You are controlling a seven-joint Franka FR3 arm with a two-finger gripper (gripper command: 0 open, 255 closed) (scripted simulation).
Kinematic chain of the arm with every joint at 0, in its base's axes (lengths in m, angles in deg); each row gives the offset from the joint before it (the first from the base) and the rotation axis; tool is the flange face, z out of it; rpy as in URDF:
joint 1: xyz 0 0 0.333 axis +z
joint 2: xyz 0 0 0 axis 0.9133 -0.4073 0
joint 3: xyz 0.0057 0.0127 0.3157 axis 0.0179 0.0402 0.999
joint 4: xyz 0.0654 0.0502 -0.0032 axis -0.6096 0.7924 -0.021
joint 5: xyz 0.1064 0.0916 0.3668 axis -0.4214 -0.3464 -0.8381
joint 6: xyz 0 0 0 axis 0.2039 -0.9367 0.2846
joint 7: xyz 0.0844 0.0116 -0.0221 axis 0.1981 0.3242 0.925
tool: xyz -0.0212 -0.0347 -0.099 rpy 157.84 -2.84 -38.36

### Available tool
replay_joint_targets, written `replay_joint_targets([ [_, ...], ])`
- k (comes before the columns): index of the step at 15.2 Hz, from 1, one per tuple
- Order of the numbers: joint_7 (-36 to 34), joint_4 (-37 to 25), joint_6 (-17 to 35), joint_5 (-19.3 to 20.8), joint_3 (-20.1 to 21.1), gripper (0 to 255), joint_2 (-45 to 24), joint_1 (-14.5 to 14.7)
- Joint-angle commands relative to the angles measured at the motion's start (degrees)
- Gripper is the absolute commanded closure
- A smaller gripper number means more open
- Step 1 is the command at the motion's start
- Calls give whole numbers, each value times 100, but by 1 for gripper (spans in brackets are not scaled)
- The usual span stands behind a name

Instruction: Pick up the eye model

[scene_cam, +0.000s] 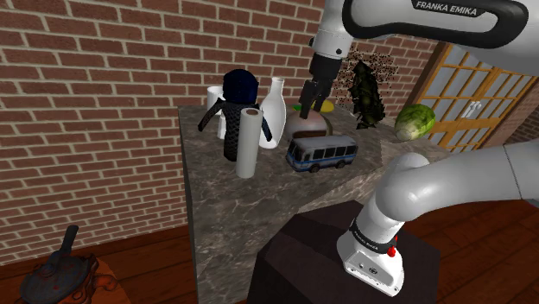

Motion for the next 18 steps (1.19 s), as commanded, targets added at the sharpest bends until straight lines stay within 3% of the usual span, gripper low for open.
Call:
replay_joint_targets([
  [1, 0, 0, 0, 0, 0, 0, 0, 0],
  [18, -1259, 185, 2436, 277, -1049, 0, -1474, -1648],
])
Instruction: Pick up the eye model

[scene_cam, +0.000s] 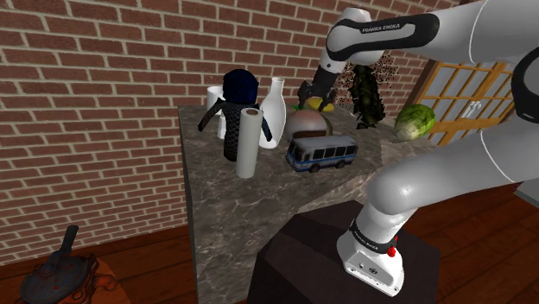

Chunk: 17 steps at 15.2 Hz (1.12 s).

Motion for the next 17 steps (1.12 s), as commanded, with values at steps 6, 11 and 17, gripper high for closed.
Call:
replay_joint_targets([
  [6, -462, 2, 778, -22, -409, 0, -494, -526],
  [11, -408, 303, 1189, -45, -442, 0, -608, -517],
  [17, -389, 449, 1330, -46, -456, 255, -604, -518],
])
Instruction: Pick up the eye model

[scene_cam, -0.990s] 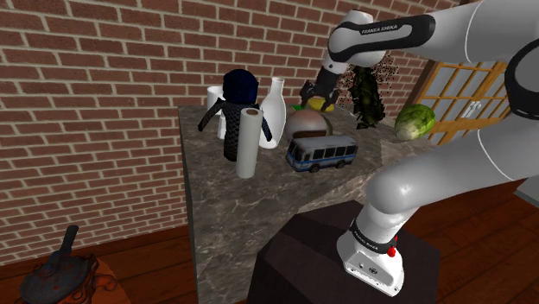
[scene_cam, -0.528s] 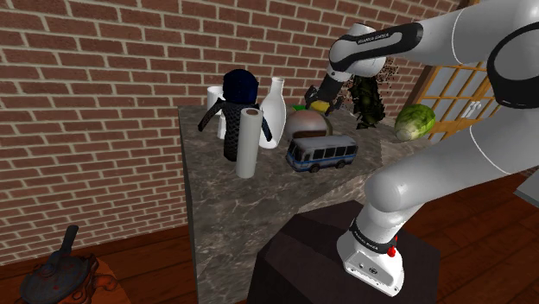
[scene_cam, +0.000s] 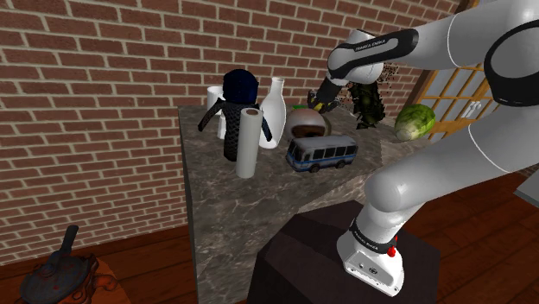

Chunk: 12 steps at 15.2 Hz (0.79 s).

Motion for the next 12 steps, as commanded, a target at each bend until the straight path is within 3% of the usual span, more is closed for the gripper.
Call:
replay_joint_targets([
  [1, 9, 40, -395, 1, 1, 255, -24, 6],
  [8, 1, 46, -338, -5, 4, 255, -72, 22],
  [12, -49, -181, -673, 21, 28, 255, 38, 16],
])
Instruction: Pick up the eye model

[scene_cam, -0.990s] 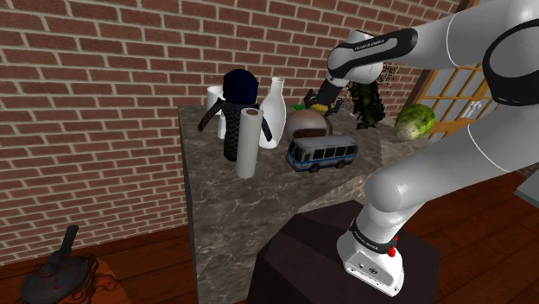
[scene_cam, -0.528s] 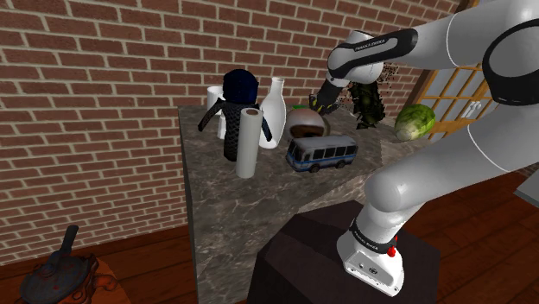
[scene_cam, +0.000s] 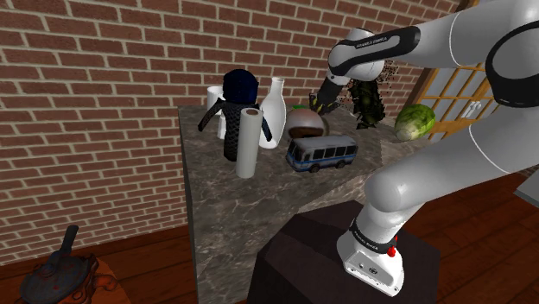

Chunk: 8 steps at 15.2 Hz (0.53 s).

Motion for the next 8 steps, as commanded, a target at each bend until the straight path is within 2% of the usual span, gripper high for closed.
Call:
replay_joint_targets([
  [1, -20, -126, -167, 4, 14, 255, 24, 3],
  [8, -90, -572, -733, 27, 55, 255, 146, -3],
])
